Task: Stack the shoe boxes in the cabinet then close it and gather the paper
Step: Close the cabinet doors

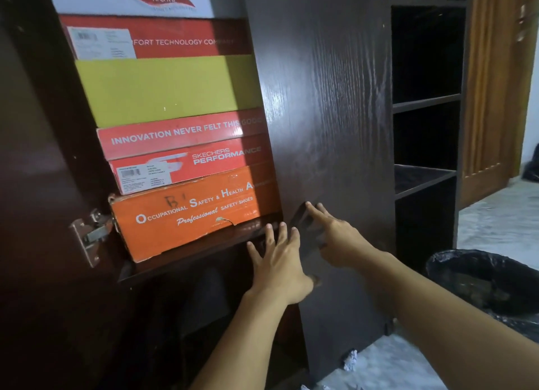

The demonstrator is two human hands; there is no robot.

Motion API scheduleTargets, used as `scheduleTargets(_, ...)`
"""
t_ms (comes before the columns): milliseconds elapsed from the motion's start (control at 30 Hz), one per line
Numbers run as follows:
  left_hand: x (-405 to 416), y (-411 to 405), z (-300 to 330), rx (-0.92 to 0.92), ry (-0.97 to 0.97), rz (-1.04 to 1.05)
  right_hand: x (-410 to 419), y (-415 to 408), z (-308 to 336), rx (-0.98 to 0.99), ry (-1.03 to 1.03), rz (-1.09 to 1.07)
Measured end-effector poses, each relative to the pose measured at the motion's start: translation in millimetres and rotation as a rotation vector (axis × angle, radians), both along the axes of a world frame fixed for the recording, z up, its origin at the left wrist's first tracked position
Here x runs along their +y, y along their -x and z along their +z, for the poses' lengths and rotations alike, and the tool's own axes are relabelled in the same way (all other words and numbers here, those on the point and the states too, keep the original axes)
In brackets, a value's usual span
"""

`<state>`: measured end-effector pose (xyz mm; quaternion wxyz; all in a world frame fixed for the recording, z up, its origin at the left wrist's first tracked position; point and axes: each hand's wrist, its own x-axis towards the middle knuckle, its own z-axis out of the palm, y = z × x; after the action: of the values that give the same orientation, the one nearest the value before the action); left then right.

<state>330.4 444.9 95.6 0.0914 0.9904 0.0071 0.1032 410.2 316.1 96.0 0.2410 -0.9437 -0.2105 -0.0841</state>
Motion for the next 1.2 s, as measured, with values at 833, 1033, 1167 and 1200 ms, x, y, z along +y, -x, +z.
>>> scheduleTargets(833,37.4,302.2,165.0,-1.024,0.198,-0.246,37.3,259.6,224.5,-0.217,-0.394,0.400)
scheduleTargets(1033,64.3,340.1,175.1,-1.344,0.181,-0.309,50.9,304.4,251.9,-0.212,-0.437,0.484)
scheduleTargets(1167,90.9,353.5,175.2,-1.422,0.374,-0.174,61.1,330.2,263.9,-0.234,-0.436,0.547)
scheduleTargets(1200,96.8,354.1,174.7,-1.403,0.449,-0.128,64.2,335.6,265.0,-0.243,-0.431,0.562)
